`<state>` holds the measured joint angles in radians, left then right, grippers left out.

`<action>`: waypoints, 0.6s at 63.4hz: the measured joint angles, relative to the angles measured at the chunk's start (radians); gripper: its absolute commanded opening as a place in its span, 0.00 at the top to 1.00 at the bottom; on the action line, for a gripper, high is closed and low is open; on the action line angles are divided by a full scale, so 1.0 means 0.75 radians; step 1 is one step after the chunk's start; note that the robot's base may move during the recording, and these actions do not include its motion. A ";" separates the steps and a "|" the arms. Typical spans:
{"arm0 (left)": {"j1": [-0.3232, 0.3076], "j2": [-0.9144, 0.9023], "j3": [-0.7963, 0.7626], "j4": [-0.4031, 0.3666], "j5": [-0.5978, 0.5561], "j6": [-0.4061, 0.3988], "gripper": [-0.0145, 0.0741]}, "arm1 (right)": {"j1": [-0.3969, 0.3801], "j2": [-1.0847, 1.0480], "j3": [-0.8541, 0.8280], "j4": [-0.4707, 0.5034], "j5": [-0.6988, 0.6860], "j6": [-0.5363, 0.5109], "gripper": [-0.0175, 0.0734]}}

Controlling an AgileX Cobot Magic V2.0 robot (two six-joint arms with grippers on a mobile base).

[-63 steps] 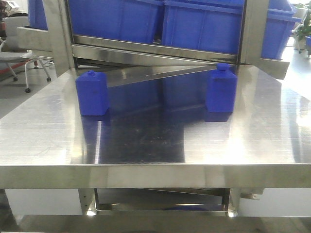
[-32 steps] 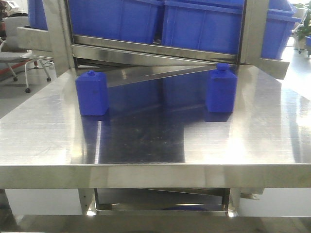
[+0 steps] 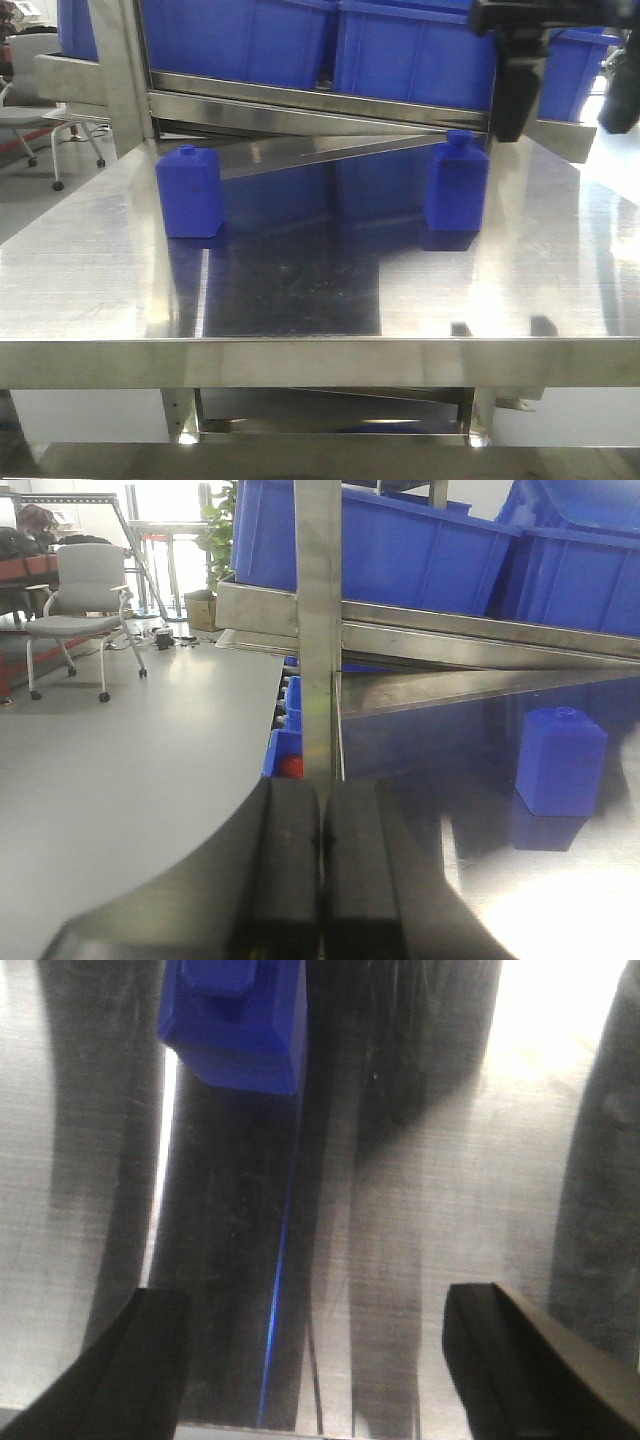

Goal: Pick and sort blue part to right shelf
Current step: 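Lower the right gripper onto the nearer blue bottle and close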

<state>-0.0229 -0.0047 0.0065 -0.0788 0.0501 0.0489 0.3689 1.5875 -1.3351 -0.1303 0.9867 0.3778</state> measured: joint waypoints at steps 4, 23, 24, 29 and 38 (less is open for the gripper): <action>0.000 0.000 0.000 0.000 0.000 0.000 0.70 | 0.001 0.093 -0.116 0.005 0.088 0.000 0.16; 0.000 0.000 0.000 0.000 0.000 0.000 0.70 | 0.003 0.436 -0.592 0.090 0.317 0.004 0.16; 0.000 0.000 0.000 0.000 0.000 0.000 0.70 | 0.003 0.449 -0.610 0.090 0.320 0.004 0.16; 0.000 0.000 0.000 0.000 0.000 0.000 0.70 | 0.003 0.528 -0.719 0.093 0.323 0.006 0.16; 0.000 0.000 0.000 0.000 0.000 0.000 0.70 | 0.000 0.607 -0.797 0.096 0.325 0.009 0.16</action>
<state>-0.0229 -0.0047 0.0065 -0.0788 0.0501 0.0489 0.3690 2.0430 -1.9330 -0.0586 1.2308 0.3847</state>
